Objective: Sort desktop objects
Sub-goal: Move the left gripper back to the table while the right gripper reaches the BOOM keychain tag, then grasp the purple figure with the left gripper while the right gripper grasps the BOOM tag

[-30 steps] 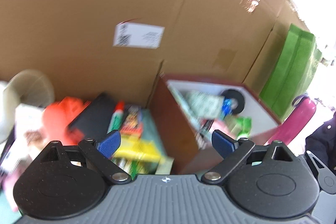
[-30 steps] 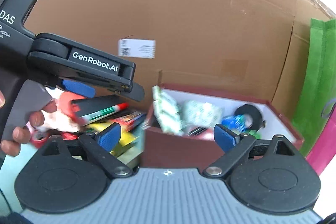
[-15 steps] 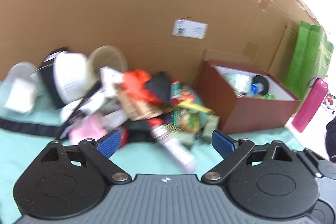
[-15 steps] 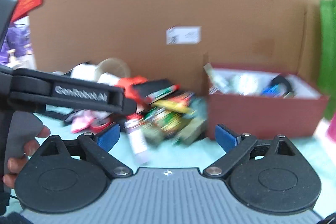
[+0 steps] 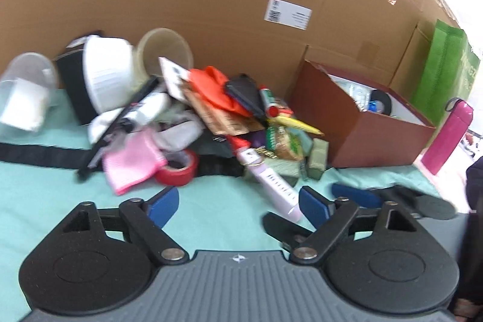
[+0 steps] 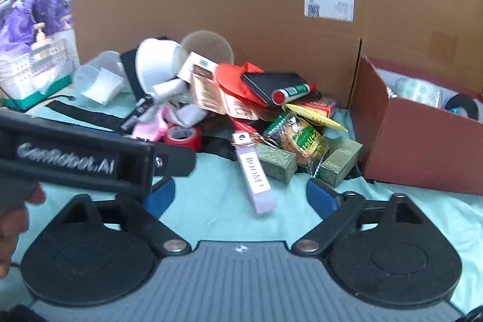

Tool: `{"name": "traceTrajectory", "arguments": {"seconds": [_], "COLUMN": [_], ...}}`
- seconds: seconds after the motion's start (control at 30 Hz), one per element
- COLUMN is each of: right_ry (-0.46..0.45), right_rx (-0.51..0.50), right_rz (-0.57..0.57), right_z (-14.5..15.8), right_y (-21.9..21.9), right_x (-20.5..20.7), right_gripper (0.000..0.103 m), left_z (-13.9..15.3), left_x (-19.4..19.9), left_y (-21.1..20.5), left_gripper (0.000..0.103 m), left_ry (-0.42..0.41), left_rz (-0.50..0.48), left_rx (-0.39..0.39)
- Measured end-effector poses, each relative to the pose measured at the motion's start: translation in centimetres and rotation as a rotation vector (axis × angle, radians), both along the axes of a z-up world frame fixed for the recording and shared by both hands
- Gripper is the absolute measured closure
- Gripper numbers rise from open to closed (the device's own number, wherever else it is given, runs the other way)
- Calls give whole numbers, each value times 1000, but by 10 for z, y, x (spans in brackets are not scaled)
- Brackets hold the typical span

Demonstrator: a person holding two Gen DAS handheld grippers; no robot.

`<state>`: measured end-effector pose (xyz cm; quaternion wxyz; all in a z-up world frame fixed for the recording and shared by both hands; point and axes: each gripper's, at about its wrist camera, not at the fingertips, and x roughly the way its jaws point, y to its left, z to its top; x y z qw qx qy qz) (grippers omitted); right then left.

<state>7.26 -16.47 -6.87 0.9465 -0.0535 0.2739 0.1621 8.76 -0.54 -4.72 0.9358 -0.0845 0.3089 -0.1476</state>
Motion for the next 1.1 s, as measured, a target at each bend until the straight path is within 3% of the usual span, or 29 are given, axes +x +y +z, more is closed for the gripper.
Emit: {"name": "traceTrajectory", "arguments": {"seconds": [0.03,0.1,0.13,0.17,0.2,0.3,0.53,0.63,0.73,0.83,0.9,1.03,1.1], "right_ry": [21,56,72,89,109,149,188,187,177,191,192,188,188], "right_rx": [4,18,23,20,10,22,94,69,59,73,78,78,88], "right_rz": [-3,-10,-15,-18,-13,10,96,194,224,226,220,210,204], "right_z": [-2,-6,-9,-11,-15,-21,-19,-18,-17,-15,-15,-16,-17], "right_y": [-1,-3,-5,-6,-6,-13,-25,-21,-24,-26,-26,-25,-25], "right_x": [9,26,33,40,46,45,-14,-48,-66,-67,-67,-68,-66], "right_gripper": [32,38,48,67,77,87,88,88,88,87,86,82,79], "left_z": [0,0,-1,-1,-2,-7,-20,-26,-33,-32,-32,-33,-32], "left_x": [6,15,19,22,23,22,5,-7,-12,-9,-5,2,3], "left_y": [-3,-6,-7,-6,-5,1,-6,-14,-23,-27,-26,-20,-20], "left_gripper": [17,23,25,29,30,31,31,29,28,42,69,71,63], "left_ry": [7,14,18,25,32,52,113,128,126,123,136,163,164], "left_rz": [-5,-11,-9,-3,3,10,-48,-126,-141,-152,-161,-149,-133], "left_rx": [-6,-9,-6,-3,-5,-14,-9,-8,32,43,36,-2,2]}}
